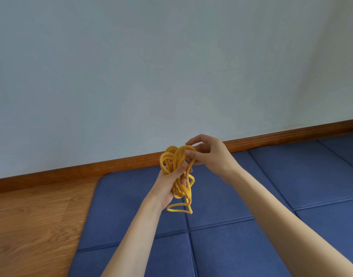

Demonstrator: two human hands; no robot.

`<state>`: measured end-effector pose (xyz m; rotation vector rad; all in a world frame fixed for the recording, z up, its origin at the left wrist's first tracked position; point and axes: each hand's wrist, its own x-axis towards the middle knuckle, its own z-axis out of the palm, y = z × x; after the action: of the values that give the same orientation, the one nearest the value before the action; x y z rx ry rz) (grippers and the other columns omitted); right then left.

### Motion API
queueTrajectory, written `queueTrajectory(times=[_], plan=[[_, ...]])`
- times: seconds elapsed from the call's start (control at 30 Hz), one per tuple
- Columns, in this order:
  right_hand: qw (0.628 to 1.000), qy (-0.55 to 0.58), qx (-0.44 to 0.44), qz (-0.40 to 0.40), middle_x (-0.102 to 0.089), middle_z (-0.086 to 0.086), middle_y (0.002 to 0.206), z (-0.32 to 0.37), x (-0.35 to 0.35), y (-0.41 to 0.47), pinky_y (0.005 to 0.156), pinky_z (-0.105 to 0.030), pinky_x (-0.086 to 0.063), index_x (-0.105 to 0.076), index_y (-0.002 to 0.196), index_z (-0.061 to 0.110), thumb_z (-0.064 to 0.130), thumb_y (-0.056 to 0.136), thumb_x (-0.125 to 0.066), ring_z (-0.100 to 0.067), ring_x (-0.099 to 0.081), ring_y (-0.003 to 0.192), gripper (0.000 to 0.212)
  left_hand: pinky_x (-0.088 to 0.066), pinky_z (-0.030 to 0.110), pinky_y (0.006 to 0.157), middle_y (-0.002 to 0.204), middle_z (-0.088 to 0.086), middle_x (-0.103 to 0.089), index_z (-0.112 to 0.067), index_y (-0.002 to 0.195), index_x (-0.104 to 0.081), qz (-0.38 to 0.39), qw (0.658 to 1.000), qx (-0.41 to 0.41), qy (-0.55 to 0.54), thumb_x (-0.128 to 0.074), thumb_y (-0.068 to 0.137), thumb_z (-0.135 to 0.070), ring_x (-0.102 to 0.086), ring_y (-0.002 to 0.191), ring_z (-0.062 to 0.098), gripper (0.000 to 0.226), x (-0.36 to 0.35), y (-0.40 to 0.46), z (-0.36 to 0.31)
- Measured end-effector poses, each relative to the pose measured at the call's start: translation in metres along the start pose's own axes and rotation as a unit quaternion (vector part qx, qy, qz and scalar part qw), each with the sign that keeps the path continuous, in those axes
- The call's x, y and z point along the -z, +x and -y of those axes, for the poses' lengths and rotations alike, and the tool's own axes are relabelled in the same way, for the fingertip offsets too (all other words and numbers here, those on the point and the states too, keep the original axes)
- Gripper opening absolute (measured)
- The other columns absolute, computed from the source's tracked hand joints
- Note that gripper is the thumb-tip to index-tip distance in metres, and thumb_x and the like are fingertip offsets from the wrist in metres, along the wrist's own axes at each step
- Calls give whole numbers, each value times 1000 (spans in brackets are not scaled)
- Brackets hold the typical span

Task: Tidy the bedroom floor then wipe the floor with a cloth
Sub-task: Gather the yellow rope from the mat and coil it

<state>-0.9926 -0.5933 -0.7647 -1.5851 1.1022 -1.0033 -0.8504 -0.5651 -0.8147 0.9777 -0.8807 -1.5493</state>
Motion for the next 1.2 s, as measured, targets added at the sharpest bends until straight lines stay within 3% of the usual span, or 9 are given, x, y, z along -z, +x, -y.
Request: queueTrajectory(times=[0.17,0.4,0.53,0.63,0.7,0.87,0.97,1.07,1.2], plan=[[982,-168,77,-34,-71,-2,85,-1,0,0,72,-20,-54,-70,105,17,20,87,-66,-11,-67,75,19,-48,21,45,75,10,-65,-12,77,-67,-9,1000,5,27,-51,92,-20,-53,43,8,24,-4,-1,0],[963,-232,131,-45,-54,-3,93,-2,-10,-1,58,-1,-39,-67,115,11,11,92,-57,-4,-50,68,26,-44,18,44,71,0,-72,-11,84,-64,-10,997,-20,79,-52,91,-21,-52,45,5,17,-4,-2,-1],[966,-230,114,-41,-67,0,87,-6,-14,-3,63,-6,-46,-70,108,11,8,87,-62,-6,-60,73,23,-44,19,44,53,-6,-63,-12,73,-60,5,988,-26,155,-53,90,-21,-51,43,6,20,-5,-6,-2],[972,-204,113,-41,-71,-5,85,-10,-15,-4,64,-16,-52,-69,96,9,3,84,-63,-16,-67,75,15,-44,19,46,53,-6,-63,-12,72,-61,7,979,-27,201,-56,90,-17,-53,46,5,19,-3,-5,-3],[974,-192,121,-17,-71,-4,84,-10,-13,-4,65,-13,-50,-71,93,10,4,85,-61,-12,-66,74,13,-44,19,47,56,-6,-64,-8,76,-62,3,979,-28,200,-59,88,-15,-53,49,6,14,-1,-3,-4],[980,-180,82,-29,-66,-1,95,-19,-7,4,75,-15,-44,-67,104,13,26,97,-48,-12,-59,87,25,-42,20,47,59,-1,-59,-9,77,-65,-46,997,18,53,-63,82,-21,-54,50,7,13,3,-2,-8],[991,-131,-10,13,-70,-5,94,-35,-5,7,88,-31,-49,-68,99,8,32,100,-37,-17,-64,93,40,-42,23,50,65,-7,-64,-11,82,-65,-49,995,26,84,-65,75,-28,-54,61,9,18,4,0,-13],[987,-138,-53,66,-67,0,98,-48,-6,3,92,-32,-47,-68,105,12,29,100,-38,-14,-62,97,35,-40,26,59,73,-12,-68,-13,79,-64,-42,994,8,105,-66,72,-30,-53,75,10,19,6,1,-17],[980,-172,-69,68,-64,0,110,-57,-5,2,83,-25,-47,-62,117,20,25,95,-50,-13,-57,103,26,-43,29,66,70,-9,-68,-11,88,-67,-49,993,-13,102,-66,74,-24,-59,78,10,19,9,3,-18]])
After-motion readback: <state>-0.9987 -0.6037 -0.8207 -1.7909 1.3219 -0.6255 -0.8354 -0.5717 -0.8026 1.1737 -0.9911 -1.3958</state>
